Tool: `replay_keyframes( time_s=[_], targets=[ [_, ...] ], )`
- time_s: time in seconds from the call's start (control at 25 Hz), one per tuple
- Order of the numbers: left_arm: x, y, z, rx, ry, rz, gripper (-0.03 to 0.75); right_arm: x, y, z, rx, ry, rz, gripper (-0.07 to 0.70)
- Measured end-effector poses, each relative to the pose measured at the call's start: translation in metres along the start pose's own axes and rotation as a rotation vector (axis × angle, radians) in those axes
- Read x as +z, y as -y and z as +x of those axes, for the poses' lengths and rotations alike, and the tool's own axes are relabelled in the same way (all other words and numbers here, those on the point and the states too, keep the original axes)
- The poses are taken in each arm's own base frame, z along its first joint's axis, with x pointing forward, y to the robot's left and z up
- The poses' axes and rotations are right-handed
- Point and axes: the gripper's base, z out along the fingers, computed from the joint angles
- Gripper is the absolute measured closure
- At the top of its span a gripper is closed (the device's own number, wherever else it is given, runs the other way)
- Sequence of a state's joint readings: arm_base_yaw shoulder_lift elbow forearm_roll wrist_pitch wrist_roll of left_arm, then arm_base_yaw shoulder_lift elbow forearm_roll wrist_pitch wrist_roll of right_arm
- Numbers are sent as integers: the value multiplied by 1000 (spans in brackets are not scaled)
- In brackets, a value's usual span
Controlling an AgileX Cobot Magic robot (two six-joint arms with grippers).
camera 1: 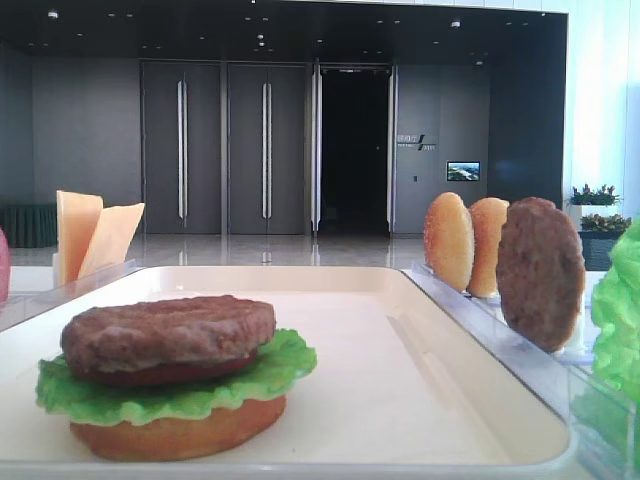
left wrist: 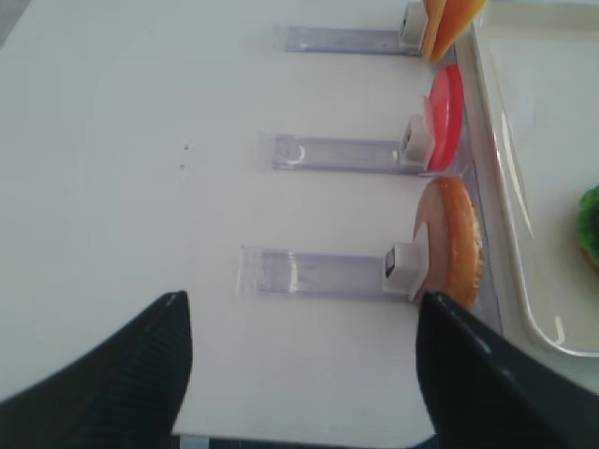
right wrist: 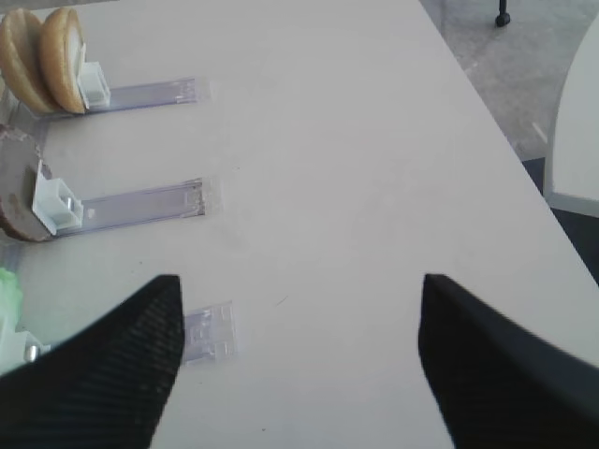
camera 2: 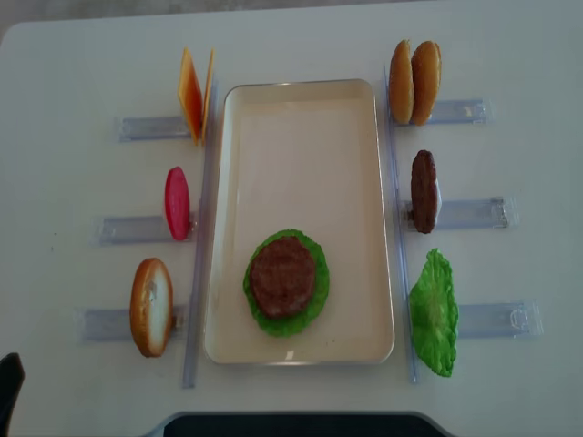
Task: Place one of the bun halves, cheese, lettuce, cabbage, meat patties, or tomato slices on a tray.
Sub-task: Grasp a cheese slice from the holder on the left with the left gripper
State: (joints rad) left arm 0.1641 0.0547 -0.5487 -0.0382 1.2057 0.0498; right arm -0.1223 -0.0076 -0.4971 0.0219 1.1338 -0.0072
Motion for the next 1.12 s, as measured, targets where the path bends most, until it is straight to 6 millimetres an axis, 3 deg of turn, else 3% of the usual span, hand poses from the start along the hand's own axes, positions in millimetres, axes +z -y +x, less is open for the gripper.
replay_keyframes(
  time_s=[0.16,0.4,0.84,1.12],
  targets=[
    [4,-1,-20,-9,-102,5,142,0,0,0,0,0,0,104],
    [30,-3,-55,-18,-281,14,142,0,0,0,0,0,0,104],
    [100,-9,-140,-42,-435,2,142,0,0,0,0,0,0,104],
    [160,-13,-193,-98,-509,-12,142,0,0,0,0,0,0,104]
  ],
)
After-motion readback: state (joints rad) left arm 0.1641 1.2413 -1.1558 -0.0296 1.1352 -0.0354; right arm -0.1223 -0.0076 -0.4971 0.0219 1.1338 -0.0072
